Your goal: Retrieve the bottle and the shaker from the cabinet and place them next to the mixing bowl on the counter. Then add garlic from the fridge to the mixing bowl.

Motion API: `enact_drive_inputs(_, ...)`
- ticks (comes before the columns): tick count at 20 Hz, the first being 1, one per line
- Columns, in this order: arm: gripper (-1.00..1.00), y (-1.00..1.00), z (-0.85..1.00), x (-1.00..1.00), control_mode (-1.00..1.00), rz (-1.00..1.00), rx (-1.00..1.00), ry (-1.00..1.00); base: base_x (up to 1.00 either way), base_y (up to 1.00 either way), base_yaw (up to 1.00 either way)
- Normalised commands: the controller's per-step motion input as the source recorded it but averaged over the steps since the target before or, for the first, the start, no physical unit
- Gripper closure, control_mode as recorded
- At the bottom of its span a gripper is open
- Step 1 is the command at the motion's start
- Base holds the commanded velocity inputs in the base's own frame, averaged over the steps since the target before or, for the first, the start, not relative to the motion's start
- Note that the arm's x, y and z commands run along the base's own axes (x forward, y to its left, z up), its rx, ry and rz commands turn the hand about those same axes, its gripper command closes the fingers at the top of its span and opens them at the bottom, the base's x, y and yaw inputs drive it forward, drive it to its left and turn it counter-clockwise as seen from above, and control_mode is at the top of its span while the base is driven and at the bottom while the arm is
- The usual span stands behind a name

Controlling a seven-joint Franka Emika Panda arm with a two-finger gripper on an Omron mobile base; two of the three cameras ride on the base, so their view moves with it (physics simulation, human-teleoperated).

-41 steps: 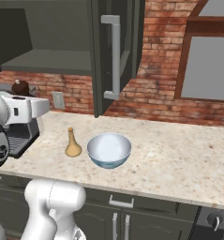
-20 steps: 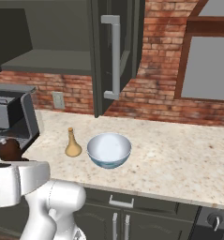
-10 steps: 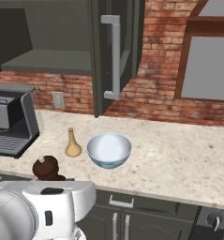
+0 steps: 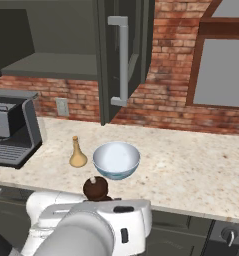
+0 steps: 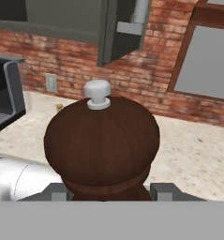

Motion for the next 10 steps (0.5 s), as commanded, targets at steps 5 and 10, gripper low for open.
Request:
enact_drive_inputs(5,1.00,-0.09,-0.52,0.54,-1.00,0.02,0.00,0.00,0.00,0.00,0.00)
enact_drive_inputs(10,1.00,0.00,-0.57,0.63,-1.00,0.03,0.00,-0.03,0.00,0.00,0.00)
